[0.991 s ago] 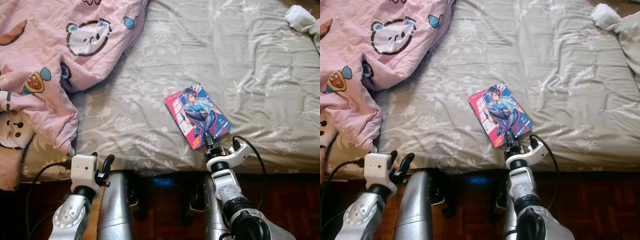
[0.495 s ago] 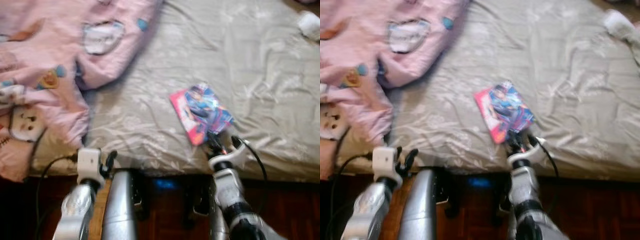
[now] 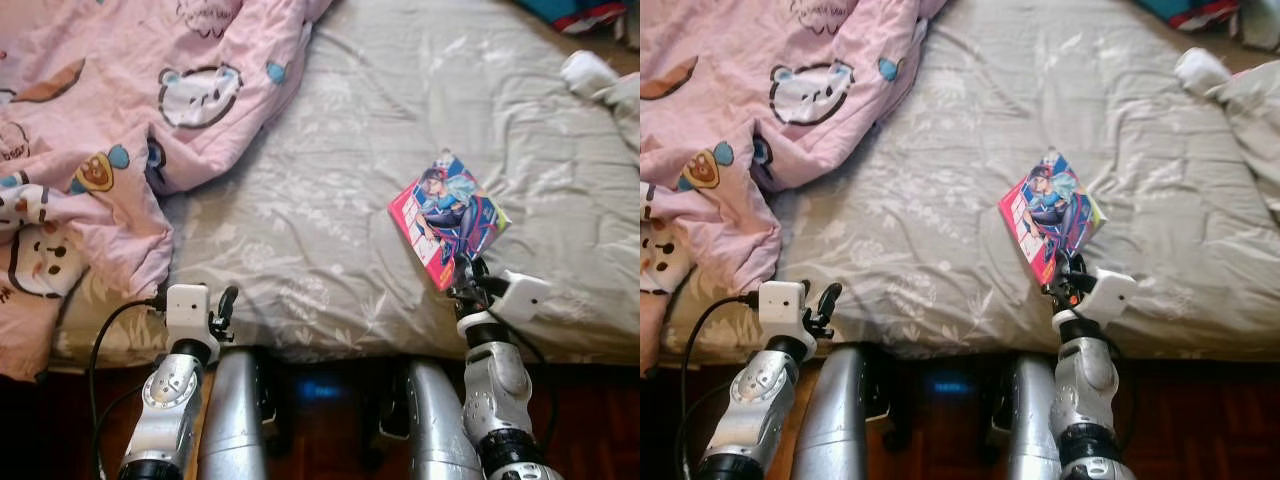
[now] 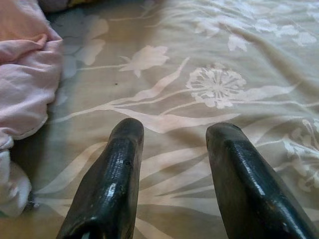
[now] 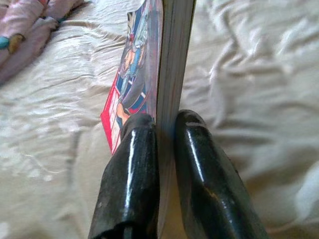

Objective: Clean up the room

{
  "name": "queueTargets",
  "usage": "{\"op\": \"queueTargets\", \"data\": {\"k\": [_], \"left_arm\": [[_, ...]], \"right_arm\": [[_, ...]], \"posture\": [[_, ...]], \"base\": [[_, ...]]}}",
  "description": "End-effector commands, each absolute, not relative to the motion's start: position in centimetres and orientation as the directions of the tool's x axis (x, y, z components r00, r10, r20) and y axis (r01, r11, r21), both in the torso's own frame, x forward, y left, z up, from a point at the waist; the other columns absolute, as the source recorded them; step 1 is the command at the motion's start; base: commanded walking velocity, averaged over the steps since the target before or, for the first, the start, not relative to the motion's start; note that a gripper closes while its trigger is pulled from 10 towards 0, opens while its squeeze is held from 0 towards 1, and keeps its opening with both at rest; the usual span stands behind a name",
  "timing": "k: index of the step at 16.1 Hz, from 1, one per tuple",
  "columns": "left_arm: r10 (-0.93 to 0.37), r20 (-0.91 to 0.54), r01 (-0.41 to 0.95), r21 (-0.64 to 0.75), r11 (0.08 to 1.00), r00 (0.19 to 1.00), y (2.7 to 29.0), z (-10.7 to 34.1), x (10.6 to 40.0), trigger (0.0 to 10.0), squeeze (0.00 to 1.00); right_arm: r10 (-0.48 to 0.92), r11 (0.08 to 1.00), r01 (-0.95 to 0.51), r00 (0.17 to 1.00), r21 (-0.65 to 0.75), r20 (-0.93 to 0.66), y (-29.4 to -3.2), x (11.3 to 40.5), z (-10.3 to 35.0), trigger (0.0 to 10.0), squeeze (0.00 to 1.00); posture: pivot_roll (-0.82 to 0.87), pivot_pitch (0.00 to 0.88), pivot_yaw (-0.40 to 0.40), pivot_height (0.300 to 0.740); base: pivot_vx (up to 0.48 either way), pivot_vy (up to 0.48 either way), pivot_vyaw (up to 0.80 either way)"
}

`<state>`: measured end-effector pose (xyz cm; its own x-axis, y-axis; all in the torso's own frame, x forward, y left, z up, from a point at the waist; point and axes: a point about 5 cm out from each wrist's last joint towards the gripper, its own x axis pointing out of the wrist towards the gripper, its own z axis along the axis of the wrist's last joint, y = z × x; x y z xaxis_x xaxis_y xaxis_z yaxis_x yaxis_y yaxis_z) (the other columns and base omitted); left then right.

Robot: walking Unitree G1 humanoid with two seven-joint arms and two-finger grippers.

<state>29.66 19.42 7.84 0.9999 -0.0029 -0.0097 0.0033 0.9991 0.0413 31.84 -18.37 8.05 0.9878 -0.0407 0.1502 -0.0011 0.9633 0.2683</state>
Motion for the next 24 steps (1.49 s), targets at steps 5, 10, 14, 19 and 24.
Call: {"op": "queueTargets", "data": {"k": [5,10,14,19,24], "left_arm": [[0.056,-0.084,-0.056,0.002,0.998,0.995,20.4,5.2,28.9,10.0,0.0],[0.049,-0.095,-0.05,-0.008,0.999,0.994,20.0,4.8,29.5,10.0,0.0],[0.041,-0.133,-0.042,-0.009,0.999,0.99,19.8,3.7,29.4,10.0,0.0],[0.053,-0.163,-0.054,-0.004,0.999,0.985,20.4,3.0,29.3,10.0,0.0],[0.059,-0.185,-0.061,-0.004,0.998,0.981,20.4,2.7,29.3,10.0,0.0]], "right_arm": [[-0.079,0.989,0.07,0.995,0.131,0.068,-18.7,30.6,6.3,10.0,0.0],[-0.096,0.991,0.092,0.995,0.097,0.038,-19.1,30.5,5.8,10.0,0.0],[-0.116,0.99,0.114,0.993,0.083,0.014,-19.5,30.1,5.2,10.0,0.0],[-0.134,0.987,0.133,0.991,0.088,0.006,-19.8,30.2,5.2,10.0,0.0],[-0.171,0.973,0.168,0.985,0.161,0.007,-20.0,30.2,5.2,10.0,0.0]], "posture": [[0.09,0.197,-0.038,0.592],[0.07,0.156,-0.039,0.642],[0.06,0.139,-0.038,0.682],[0.06,0.132,-0.042,0.74],[0.05,0.149,-0.045,0.74]], "base": [[0.0,0.0,0.0],[0.0,0.0,0.0],[0.0,0.0,0.0],[0.0,0.0,0.0],[0.0,0.0,0.0]]}}
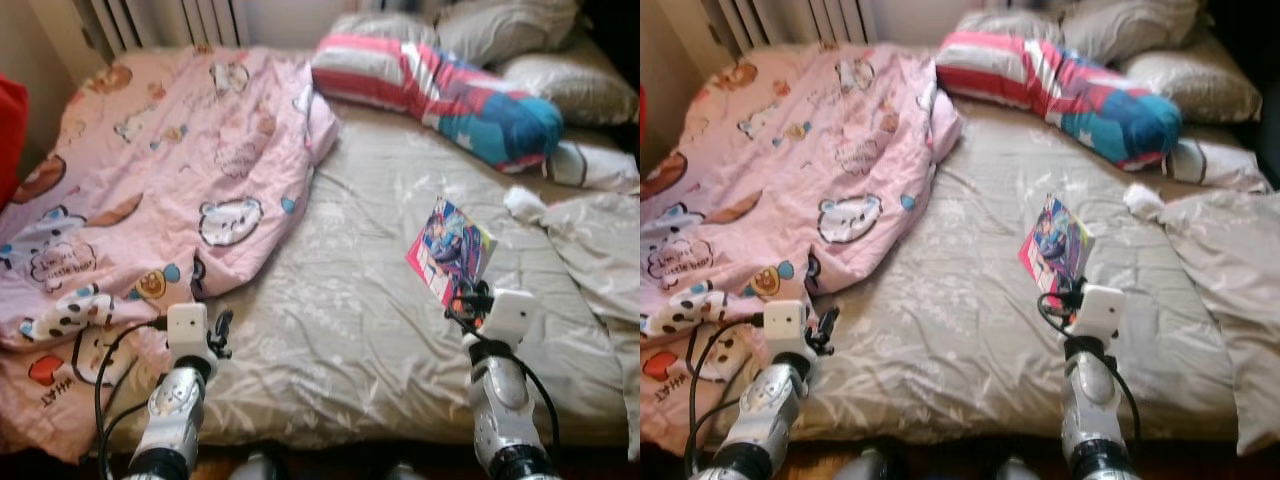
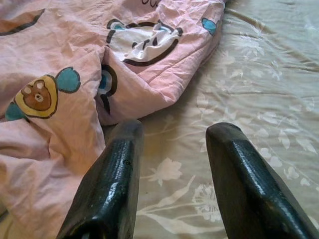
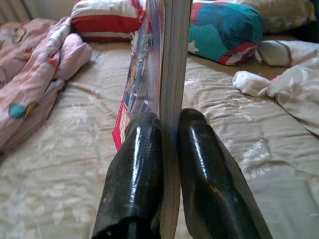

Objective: Clean up the room

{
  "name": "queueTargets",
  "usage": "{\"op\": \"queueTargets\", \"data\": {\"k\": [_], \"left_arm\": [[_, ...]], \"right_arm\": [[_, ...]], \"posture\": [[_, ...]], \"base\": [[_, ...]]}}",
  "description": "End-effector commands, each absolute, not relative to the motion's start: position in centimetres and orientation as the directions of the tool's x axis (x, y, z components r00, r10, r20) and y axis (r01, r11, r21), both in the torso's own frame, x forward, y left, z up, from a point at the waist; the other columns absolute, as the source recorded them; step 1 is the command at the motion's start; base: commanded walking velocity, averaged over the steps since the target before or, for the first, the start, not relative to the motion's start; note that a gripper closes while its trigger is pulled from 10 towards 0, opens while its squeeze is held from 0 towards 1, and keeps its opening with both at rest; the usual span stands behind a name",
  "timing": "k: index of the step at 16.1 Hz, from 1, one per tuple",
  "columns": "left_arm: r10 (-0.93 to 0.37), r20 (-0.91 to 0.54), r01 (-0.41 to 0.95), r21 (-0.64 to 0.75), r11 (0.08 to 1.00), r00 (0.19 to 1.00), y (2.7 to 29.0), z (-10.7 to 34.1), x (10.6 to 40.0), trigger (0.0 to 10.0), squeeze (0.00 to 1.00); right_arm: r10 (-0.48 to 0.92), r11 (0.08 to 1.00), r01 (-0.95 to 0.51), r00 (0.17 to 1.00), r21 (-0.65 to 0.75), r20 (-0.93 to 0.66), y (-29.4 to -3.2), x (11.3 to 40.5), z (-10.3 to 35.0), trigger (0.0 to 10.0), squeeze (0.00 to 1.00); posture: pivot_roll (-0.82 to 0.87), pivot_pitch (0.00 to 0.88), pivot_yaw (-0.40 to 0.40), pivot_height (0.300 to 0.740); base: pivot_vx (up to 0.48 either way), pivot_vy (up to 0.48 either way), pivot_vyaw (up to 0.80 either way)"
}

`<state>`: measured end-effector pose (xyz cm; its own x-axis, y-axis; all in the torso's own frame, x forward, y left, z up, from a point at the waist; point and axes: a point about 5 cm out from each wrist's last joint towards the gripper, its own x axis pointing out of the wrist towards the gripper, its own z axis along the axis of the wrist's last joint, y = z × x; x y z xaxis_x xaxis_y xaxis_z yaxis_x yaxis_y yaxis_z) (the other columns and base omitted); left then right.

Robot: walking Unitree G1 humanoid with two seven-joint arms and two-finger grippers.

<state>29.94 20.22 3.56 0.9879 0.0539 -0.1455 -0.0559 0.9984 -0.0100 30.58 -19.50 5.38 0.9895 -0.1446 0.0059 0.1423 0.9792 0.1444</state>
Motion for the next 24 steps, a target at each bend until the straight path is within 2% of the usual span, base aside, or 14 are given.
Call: {"op": "queueTargets", "data": {"k": [1,8,24], "left_arm": [[0.06,-0.187,-0.062,-0.005,0.998,0.98,20.42,2.55,29.27,10.0,0.0],[0.055,-0.184,-0.055,0.005,0.998,0.981,20.4,2.51,29.37,10.0,0.0],[0.056,-0.167,-0.053,0.02,0.998,0.984,20.73,2.72,29.39,10.0,0.0]], "right_arm": [[-0.185,0.967,0.182,0.983,0.179,-0.001,-20.12,30.09,4.98,10.0,0.0],[-0.207,0.958,0.206,0.978,0.2,-0.015,-20.3,29.8,4.59,10.0,0.0],[-0.223,0.956,0.224,0.974,0.191,-0.027,-20.43,29.8,4.45,10.0,0.0]], "posture": [[0.05,0.148,-0.047,0.74],[0.04,0.153,-0.047,0.74],[0.05,0.167,-0.041,0.74]], "base": [[0.0,0.0,0.0],[0.0,0.0,0.0],[0.0,-0.247,0.0]]}}
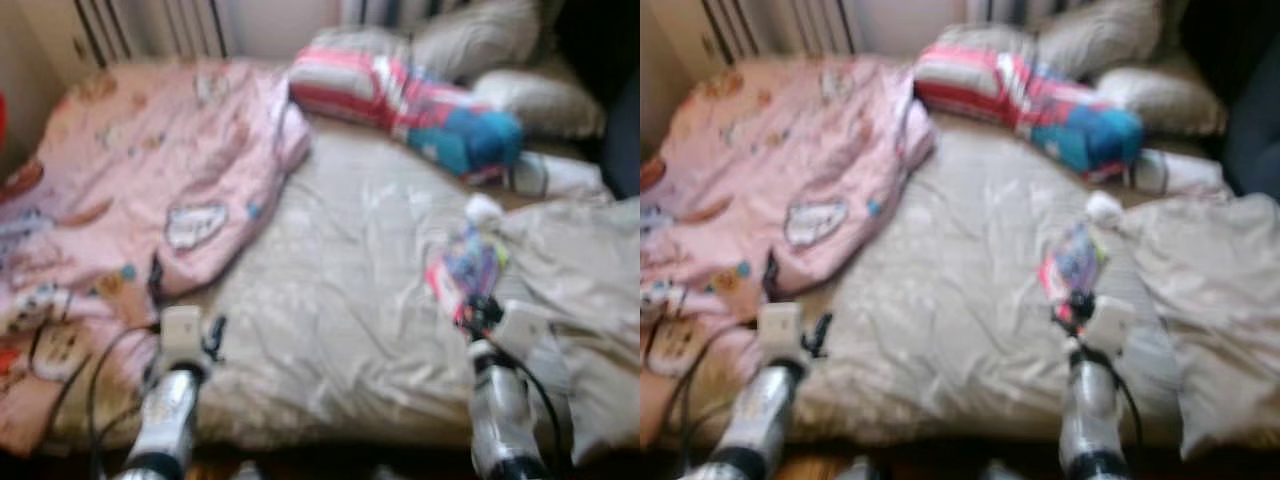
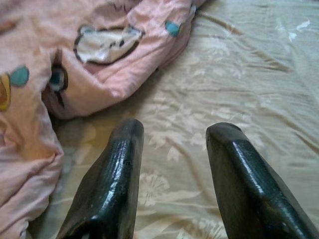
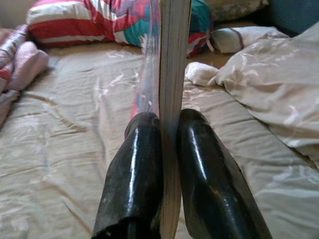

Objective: Clean up the room

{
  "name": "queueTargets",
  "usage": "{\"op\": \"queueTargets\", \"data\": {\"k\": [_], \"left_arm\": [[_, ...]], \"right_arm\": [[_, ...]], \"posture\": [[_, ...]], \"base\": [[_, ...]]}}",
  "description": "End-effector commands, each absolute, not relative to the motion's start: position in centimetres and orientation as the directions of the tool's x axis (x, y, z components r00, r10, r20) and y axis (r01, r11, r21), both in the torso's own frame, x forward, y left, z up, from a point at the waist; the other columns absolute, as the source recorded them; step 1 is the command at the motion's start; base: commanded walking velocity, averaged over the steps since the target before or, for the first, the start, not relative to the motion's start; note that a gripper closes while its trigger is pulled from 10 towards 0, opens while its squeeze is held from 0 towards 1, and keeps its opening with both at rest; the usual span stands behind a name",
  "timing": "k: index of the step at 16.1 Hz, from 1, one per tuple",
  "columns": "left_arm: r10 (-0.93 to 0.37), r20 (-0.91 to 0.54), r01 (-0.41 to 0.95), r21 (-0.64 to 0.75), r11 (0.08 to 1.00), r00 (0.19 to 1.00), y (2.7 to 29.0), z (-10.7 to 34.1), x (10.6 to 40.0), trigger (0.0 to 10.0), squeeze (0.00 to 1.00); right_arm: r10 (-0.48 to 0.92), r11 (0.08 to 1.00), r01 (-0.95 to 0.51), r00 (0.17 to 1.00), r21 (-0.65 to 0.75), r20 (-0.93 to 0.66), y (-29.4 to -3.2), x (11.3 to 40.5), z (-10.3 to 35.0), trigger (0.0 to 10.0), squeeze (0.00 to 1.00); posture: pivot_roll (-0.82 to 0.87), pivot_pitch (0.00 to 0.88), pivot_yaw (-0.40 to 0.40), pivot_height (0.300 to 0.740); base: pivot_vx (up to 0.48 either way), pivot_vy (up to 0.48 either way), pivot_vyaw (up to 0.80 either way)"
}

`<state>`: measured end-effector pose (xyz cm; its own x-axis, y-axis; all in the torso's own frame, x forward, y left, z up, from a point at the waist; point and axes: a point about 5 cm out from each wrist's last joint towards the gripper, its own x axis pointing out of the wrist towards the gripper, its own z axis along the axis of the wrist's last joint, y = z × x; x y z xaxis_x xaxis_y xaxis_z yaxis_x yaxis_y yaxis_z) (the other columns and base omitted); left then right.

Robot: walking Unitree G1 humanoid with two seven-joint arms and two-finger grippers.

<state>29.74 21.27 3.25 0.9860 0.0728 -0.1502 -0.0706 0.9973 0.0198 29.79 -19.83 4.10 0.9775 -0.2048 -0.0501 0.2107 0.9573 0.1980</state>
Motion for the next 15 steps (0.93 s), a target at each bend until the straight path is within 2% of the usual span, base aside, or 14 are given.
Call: {"op": "queueTargets", "data": {"k": [1,4,15], "left_arm": [[0.056,-0.166,-0.053,0.02,0.998,0.984,20.74,2.72,29.39,10.0,0.0],[0.058,-0.162,-0.056,0.015,0.998,0.985,20.66,2.77,29.44,10.0,0.0],[0.041,-0.164,-0.044,-0.014,0.999,0.986,20.43,2.73,29.54,10.0,0.0]], "right_arm": [[-0.224,0.956,0.225,0.974,0.191,-0.027,-20.43,29.8,4.44,10.0,0.0],[-0.219,0.957,0.221,0.975,0.188,-0.03,-20.42,29.85,4.43,10.0,0.0],[-0.221,0.957,0.225,0.974,0.181,-0.044,-20.61,30.12,4.43,10.0,0.0]], "posture": [[0.05,0.167,-0.041,0.74],[0.05,0.164,-0.046,0.74],[0.05,0.141,-0.045,0.74]], "base": [[0.0,-0.251,0.0],[0.0,-0.25,0.0],[0.0,0.0,0.0]]}}
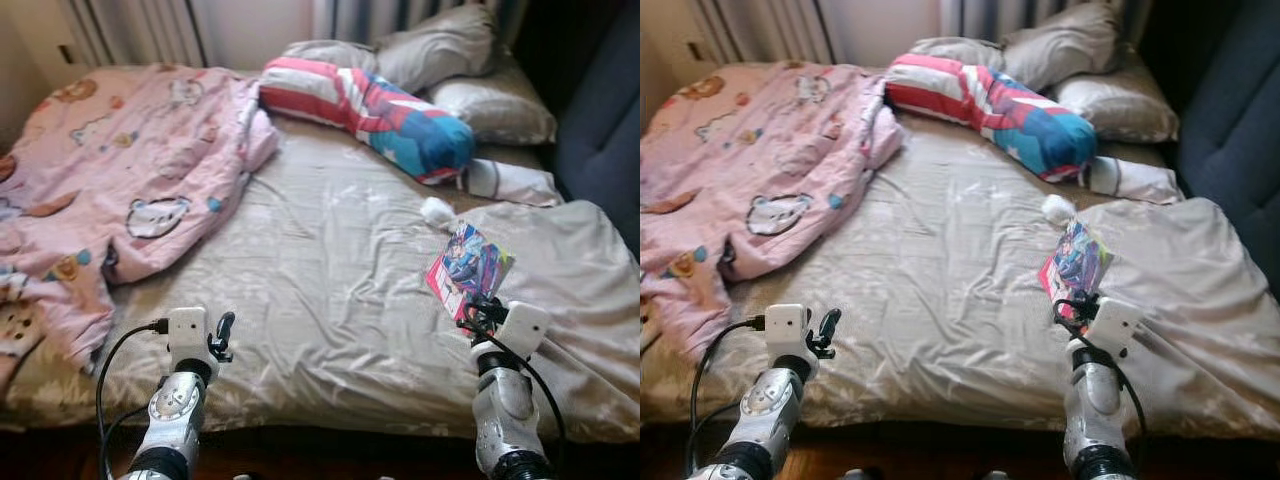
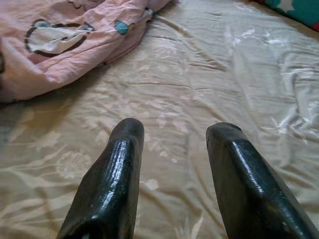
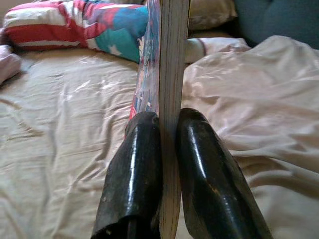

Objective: Clean up the room

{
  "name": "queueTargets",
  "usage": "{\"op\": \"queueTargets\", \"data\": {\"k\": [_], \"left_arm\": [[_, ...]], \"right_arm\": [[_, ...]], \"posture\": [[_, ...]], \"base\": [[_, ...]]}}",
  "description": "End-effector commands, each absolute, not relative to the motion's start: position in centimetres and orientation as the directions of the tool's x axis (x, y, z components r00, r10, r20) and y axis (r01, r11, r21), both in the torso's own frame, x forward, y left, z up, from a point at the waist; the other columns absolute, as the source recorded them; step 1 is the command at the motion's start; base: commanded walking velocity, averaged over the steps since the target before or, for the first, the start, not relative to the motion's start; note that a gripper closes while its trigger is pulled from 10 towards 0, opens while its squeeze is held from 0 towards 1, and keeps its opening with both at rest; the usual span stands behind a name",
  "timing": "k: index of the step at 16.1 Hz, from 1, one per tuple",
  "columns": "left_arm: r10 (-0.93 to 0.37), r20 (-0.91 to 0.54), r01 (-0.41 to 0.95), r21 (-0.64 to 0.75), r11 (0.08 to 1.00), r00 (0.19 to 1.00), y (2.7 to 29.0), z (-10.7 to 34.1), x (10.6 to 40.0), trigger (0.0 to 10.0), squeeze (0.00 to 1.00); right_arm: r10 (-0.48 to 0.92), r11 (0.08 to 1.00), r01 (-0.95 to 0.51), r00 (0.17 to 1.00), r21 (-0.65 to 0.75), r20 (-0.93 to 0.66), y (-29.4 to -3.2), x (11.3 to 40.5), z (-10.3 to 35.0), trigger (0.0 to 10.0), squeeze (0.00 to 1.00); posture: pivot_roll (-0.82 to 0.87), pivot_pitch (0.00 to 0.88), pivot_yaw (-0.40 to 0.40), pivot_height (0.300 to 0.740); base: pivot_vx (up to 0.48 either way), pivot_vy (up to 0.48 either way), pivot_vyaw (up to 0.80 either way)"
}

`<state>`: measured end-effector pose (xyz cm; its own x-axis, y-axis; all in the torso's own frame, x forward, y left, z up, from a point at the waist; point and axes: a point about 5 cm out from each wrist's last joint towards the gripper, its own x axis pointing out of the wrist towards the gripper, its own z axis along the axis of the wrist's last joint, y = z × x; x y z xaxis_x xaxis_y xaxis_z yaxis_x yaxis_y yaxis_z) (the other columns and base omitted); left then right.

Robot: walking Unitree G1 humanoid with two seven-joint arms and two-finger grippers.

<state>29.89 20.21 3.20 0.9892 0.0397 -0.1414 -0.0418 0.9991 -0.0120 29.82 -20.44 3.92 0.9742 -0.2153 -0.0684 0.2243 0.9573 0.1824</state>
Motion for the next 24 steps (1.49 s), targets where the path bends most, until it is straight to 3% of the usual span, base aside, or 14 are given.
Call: {"op": "queueTargets", "data": {"k": [1,3,24], "left_arm": [[0.04,-0.164,-0.043,-0.015,0.999,0.986,20.4,2.7,29.5,10.0,0.0],[0.038,-0.166,-0.041,-0.016,0.999,0.985,20.5,2.7,29.5,10.0,0.0],[0.033,-0.158,-0.036,-0.016,0.999,0.987,20.4,2.9,29.7,10.0,0.0]], "right_arm": [[-0.221,0.957,0.228,0.974,0.178,-0.057,-20.6,30.1,4.3,10.0,0.0],[-0.219,0.958,0.227,0.974,0.177,-0.061,-20.6,30.2,4.3,10.0,0.0],[-0.198,0.962,0.204,0.979,0.18,-0.048,-19.9,31.2,5.0,10.0,0.0]], "posture": [[0.05,0.133,-0.047,0.74],[0.04,0.128,-0.044,0.74],[0.06,0.159,-0.046,0.74]], "base": [[0.0,0.0,0.0],[0.0,0.0,-0.75],[0.0,0.0,0.0]]}}
